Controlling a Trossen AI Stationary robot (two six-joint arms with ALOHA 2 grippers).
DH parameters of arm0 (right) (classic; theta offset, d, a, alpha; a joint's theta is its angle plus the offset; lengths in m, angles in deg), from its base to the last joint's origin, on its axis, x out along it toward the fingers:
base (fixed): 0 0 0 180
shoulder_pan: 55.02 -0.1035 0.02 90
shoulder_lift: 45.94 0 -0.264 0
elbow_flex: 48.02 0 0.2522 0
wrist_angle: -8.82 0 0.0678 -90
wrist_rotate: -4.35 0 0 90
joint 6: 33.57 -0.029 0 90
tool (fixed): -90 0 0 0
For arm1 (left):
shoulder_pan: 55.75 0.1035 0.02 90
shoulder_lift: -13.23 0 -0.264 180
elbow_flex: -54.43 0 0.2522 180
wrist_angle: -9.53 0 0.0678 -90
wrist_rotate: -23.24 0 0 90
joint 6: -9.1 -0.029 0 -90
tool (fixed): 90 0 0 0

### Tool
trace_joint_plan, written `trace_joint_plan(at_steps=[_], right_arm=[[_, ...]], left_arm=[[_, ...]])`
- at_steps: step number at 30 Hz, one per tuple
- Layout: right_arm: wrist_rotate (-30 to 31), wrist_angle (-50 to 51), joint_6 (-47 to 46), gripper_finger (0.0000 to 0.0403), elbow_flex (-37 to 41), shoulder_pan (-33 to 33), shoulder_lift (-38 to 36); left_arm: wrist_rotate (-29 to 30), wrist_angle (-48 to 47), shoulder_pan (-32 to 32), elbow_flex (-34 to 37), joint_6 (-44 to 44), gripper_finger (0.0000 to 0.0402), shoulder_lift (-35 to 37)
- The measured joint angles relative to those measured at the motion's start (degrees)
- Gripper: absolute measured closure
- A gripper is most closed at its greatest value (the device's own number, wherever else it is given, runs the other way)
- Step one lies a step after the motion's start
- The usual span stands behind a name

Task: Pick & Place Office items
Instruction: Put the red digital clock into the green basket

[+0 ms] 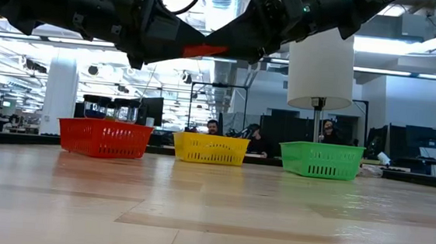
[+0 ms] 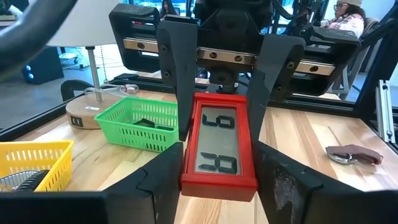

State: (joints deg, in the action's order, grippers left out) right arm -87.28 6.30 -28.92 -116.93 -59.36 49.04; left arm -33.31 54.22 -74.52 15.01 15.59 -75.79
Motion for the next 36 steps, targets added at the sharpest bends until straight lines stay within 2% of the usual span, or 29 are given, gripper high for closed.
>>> trace_joint_plan(at_steps=[4,10,15,19,25,29,33,36], right_arm=[[0.2,1.0,-0.1,0.0254,0.0,0.0,0.0],[0.4,1.5,-0.2,0.0229,0.0,0.1,0.0],[0.7,5.4,-1.1,0.0255,0.0,0.7,0.0],[2.6,11.1,-2.1,0.0257,0.0,1.7,-0.2],[12.6,20.3,-2.1,0.0234,0.0,3.1,-3.0],[17.3,28.5,-2.2,0.0248,0.0,4.6,-6.3],[21.5,38.2,-6.1,0.0257,0.0,6.7,-9.7],[27.4,47.0,-9.7,0.0243,0.0,8.7,-11.6]], left_arm=[[0.1,0.1,0.0,0.0,0.1,0.02,0.0],[0.1,0.1,0.0,0.0,0.1,0.0156,0.0],[0.0,0.0,0.0,0.0,0.0,0.0135,0.0],[0.0,0.0,0.0,0.0,0.0,0.0132,0.0],[0.0,0.0,0.0,0.0,0.0,0.0131,0.0],[0.0,-0.1,0.0,0.0,0.0,0.0131,0.0],[0.0,-0.1,0.0,0.0,0.0,0.0133,0.0],[0.0,-0.1,0.0,0.0,0.0,0.0133,0.0]])
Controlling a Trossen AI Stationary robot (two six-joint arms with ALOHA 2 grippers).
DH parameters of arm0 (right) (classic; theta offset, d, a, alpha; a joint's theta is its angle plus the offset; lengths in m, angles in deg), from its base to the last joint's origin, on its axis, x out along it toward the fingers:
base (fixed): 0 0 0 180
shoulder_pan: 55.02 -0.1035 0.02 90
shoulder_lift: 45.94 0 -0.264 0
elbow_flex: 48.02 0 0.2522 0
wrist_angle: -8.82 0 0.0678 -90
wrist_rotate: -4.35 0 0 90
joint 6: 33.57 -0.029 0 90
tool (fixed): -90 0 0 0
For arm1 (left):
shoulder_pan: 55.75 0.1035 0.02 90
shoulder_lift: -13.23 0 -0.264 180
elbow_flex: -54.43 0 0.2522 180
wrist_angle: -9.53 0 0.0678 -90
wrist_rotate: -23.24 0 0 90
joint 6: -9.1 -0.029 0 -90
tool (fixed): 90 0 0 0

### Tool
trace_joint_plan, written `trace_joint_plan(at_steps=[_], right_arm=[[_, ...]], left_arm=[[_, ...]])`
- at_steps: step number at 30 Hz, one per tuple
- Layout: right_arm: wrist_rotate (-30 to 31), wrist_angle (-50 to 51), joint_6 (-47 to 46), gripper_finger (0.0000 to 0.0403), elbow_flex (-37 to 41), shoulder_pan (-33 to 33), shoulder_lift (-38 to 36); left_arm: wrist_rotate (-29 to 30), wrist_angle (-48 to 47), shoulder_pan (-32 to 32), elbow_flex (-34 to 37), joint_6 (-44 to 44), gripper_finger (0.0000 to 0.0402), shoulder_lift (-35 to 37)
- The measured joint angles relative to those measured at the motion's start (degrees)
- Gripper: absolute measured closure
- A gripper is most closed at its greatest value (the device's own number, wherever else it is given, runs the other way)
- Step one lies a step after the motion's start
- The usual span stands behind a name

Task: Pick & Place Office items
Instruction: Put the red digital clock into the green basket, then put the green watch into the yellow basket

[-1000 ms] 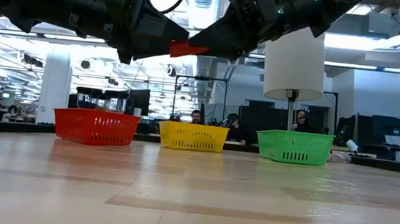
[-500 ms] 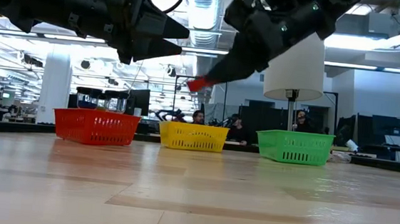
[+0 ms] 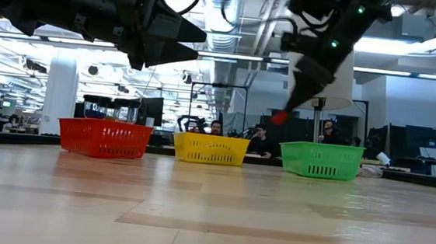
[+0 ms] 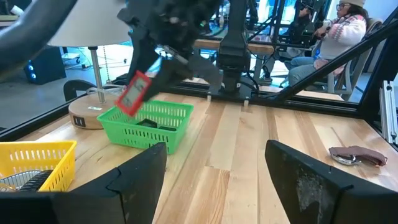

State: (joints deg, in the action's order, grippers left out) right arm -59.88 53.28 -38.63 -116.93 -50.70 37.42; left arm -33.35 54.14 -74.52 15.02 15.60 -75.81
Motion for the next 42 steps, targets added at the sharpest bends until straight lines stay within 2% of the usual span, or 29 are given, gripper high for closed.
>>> trace_joint_plan(at_steps=[3,6,16,21,32,42], right_arm=[[5.1,7.2,-3.8,0.0224,0.0,2.0,-1.0],[6.6,11.6,-5.4,0.0223,0.0,3.9,-1.0],[6.4,15.2,-5.2,0.0302,0.0,8.7,-0.6],[5.6,15.1,-5.1,0.0327,0.0,9.0,-0.7],[5.3,13.6,-5.1,0.0338,0.0,4.8,-0.7],[-3.8,9.6,-3.2,0.0338,0.0,-2.3,-0.7]], left_arm=[[0.0,0.0,0.0,0.0,0.0,0.0133,0.0],[0.0,0.0,0.0,0.0,0.0,0.0133,0.0],[0.0,0.0,0.0,0.0,-0.1,0.0134,0.0],[0.0,0.0,0.0,0.0,-0.2,0.0134,0.0],[0.0,0.0,0.0,0.0,-0.2,0.0134,0.0],[-0.6,0.0,0.0,0.0,1.6,0.0134,0.0]])
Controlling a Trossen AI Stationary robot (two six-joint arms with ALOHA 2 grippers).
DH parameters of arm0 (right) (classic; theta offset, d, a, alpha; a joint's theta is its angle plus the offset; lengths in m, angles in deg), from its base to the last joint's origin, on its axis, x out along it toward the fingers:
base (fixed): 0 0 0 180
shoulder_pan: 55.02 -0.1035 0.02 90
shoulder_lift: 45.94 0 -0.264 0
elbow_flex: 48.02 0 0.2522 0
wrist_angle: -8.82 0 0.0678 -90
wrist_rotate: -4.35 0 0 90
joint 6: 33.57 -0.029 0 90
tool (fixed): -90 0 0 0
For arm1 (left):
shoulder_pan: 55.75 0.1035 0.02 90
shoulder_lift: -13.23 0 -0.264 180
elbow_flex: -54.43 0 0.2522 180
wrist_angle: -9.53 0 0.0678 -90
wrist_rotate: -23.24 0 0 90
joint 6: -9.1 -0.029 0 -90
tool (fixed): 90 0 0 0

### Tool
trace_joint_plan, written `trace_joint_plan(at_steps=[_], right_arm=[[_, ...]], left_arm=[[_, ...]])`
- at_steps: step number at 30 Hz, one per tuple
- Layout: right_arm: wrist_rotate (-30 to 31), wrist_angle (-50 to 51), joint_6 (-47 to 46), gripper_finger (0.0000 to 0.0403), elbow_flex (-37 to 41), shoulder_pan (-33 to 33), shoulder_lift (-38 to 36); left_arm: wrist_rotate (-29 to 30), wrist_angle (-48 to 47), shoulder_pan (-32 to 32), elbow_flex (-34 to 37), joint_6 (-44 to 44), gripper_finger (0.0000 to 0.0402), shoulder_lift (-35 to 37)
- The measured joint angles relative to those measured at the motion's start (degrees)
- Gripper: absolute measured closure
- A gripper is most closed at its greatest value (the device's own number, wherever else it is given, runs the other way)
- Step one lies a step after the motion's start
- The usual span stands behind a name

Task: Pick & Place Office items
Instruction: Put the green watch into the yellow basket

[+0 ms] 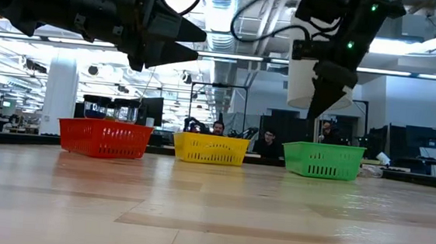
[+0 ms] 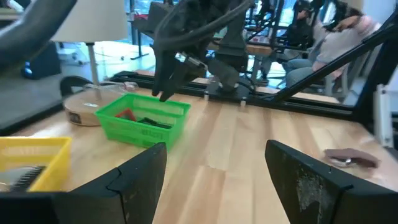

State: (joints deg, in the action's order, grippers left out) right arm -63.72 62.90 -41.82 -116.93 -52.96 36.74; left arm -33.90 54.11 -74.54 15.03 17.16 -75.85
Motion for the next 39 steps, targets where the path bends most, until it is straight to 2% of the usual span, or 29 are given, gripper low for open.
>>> trace_joint_plan(at_steps=[7,13,16,27,32,39], right_arm=[[-4.6,-7.2,14.4,0.0338,0.0,-4.0,0.0],[-16.8,-18.8,20.6,0.0338,0.0,-5.1,0.0],[-20.1,-22.8,20.9,0.0338,0.0,-5.0,0.2],[-20.5,-35.8,20.6,0.0338,2.5,-3.8,0.2],[-20.5,-36.7,20.2,0.0338,2.8,-3.3,0.2],[-20.6,-36.9,20.2,0.0338,2.8,-3.6,0.2]], left_arm=[[-5.8,0.1,-0.6,0.0,1.7,0.0134,0.0],[-6.0,0.1,-2.3,0.0,1.7,0.0134,0.0],[-6.0,0.1,-3.1,0.0,1.7,0.0134,0.0],[-6.1,0.2,-4.0,0.0,1.7,0.0134,0.0],[-6.3,0.2,-4.0,0.0,1.7,0.0134,0.0],[-12.8,0.2,-4.0,-1.5,1.7,0.0134,0.0]])
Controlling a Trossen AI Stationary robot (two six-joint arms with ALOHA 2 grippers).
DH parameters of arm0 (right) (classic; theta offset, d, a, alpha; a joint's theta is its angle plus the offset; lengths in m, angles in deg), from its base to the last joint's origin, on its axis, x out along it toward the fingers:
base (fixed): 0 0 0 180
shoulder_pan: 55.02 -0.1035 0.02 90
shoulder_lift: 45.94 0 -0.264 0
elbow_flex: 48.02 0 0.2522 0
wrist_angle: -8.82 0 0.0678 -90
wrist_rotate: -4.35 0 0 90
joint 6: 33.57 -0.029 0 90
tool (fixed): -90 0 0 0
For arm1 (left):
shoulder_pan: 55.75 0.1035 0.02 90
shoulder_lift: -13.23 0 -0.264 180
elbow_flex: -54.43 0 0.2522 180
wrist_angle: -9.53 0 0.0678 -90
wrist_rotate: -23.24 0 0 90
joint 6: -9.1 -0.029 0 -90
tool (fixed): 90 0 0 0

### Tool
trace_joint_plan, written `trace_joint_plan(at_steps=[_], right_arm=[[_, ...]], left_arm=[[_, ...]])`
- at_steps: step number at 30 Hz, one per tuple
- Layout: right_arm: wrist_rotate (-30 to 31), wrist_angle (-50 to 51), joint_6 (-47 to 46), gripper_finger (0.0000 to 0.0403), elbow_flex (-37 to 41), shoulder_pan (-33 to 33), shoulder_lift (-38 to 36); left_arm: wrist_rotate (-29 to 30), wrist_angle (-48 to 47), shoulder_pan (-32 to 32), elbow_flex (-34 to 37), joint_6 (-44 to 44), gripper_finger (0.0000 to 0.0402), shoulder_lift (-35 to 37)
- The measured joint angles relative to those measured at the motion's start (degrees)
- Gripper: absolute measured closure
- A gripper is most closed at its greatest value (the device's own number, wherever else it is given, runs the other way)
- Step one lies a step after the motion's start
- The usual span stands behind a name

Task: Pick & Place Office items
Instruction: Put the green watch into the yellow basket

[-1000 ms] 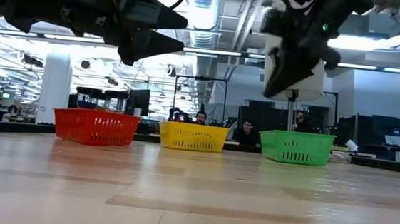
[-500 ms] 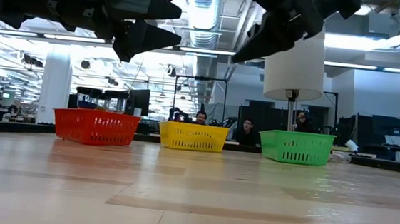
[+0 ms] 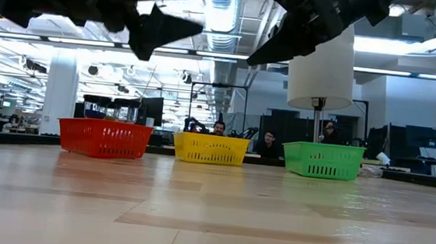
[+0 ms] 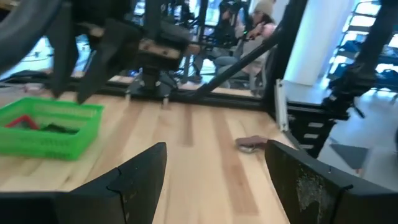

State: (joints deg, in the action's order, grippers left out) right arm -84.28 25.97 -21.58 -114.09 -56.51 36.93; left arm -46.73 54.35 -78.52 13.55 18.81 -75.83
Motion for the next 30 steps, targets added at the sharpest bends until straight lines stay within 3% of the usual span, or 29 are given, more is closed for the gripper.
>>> trace_joint_plan(at_steps=[6,15,22,30], right_arm=[[0.0,-2.8,0.0,0.0338,0.0,0.6,0.0],[0.0,-4.0,0.0,0.0338,0.0,0.9,0.0],[0.0,-3.9,0.0,0.0338,0.0,0.9,0.0],[0.1,-3.9,0.0,0.0338,0.0,0.9,0.0]], left_arm=[[-4.2,-8.3,0.0,-4.7,-0.2,0.0134,0.0],[-9.6,-44.0,0.0,-19.8,2.6,0.0153,0.0],[-15.0,-53.7,-0.8,-25.0,6.7,0.0175,0.0],[-15.9,-63.2,-3.5,-25.1,12.3,0.0179,0.0]])
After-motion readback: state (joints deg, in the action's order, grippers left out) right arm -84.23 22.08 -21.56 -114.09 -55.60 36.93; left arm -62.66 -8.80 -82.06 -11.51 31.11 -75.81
